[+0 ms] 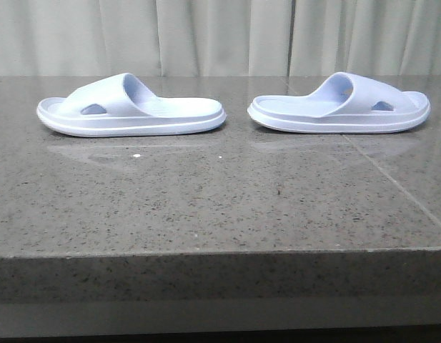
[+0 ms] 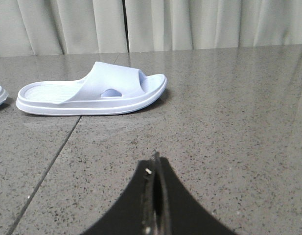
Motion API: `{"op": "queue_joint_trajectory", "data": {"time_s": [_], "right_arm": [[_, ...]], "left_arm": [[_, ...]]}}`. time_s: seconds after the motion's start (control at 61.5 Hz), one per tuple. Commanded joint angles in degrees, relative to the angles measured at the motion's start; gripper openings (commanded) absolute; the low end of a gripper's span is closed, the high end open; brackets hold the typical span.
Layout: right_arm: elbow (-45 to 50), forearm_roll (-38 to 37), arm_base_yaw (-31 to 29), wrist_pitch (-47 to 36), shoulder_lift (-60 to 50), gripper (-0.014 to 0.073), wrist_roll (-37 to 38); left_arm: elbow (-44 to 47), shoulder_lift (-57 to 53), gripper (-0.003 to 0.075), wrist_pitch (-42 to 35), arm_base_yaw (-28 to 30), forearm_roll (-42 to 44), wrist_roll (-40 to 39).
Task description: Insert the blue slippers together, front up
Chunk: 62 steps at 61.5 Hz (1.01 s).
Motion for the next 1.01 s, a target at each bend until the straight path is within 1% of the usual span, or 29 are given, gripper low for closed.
{"op": "queue_joint_trajectory", "data": {"time_s": [0.0, 0.13, 0.276, 0.406, 0.488, 0.569, 0.618, 0.65, 0.699, 0.715, 0.731, 0.78, 0.813, 0.845, 0.878, 0.91, 0.943, 0.991], "right_arm": [[-5.64, -0.81, -0.23, -1.3, -0.32, -0.006, -0.12], [-13.39, -0.81, -0.23, 4.79, 3.69, -0.006, -0.12], [-21.92, -0.81, -0.23, 8.75, 11.47, -0.006, -0.12], [-26.53, -0.81, -0.23, 12.96, 17.16, -0.006, -0.12], [-27.17, -0.81, -0.23, 13.06, 18.92, -0.0055, -0.12], [-27.17, -0.81, -0.23, 12.9, 18.95, -0.0018, -0.12], [-27.17, -0.81, -0.23, 12.72, 18.88, 0.0039, -0.12], [-27.17, -0.81, -0.23, 12.57, 18.88, 0.0097, -0.12], [-27.17, -0.81, -0.23, 12.45, 18.88, 0.0195, -0.12], [-27.17, -0.81, -0.23, 12.45, 18.88, 0.0242, -0.12], [-27.17, -0.81, -0.23, 12.45, 18.88, 0.0274, -0.12], [-27.17, -0.81, -0.23, 12.57, 18.88, 0.0393, -0.12], [-27.17, -0.81, -0.23, 12.57, 18.88, 0.0457, -0.12], [-27.17, -0.81, -0.23, 12.57, 18.88, 0.051, -0.12], [-27.17, -0.81, -0.23, 12.57, 18.88, 0.0544, -0.12], [-27.17, -0.81, -0.23, 12.5, 18.88, 0.0576, -0.12], [-27.17, -0.81, -0.23, 12.45, 18.88, 0.0598, -0.12], [-27.17, -0.86, -0.23, 12.46, 18.88, 0.0601, -0.12]], "left_arm": [[-6.67, 1.91, -0.002, -0.44, 0.07, -2.07, -0.57], [-15.15, 9.66, -0.002, 5.33, 0.07, -2.75, -0.57], [-23.14, 21.32, -0.002, 6.41, 0.07, -2.75, -0.57], [-26.38, 26.31, -0.002, 6.8, 0.07, -2.85, -0.57], [-26.68, 26.6, -0.002, 6.41, 0.07, -2.94, -0.57], [-26.68, 26.6, -0.0009, 6.28, 0.07, -2.94, -0.57], [-26.68, 26.6, 0.0036, 6.28, 0.07, -2.94, -0.57], [-26.68, 26.6, 0.0091, 6.28, 0.07, -2.94, -0.57], [-26.68, 26.6, 0.02, 6.28, 0.07, -2.94, -0.57], [-26.68, 26.6, 0.0256, 6.42, 0.07, -2.94, -0.57], [-26.68, 26.6, 0.0297, 6.49, 0.07, -2.94, -0.57], [-26.68, 26.6, 0.0466, 6.48, 0.07, -2.94, -0.57], [-26.68, 26.6, 0.0561, 6.48, 0.07, -2.94, -0.57], [-26.68, 26.6, 0.0637, 6.48, 0.07, -2.94, -0.57], [-26.68, 26.6, 0.0684, 6.48, 0.07, -2.94, -0.57], [-26.68, 26.6, 0.0711, 6.48, 0.07, -2.94, -0.57], [-26.68, 26.6, 0.0694, 6.48, 0.07, -2.94, -0.57], [-26.68, 26.6, 0.0673, 6.48, 0.07, -2.94, -0.57]]}}
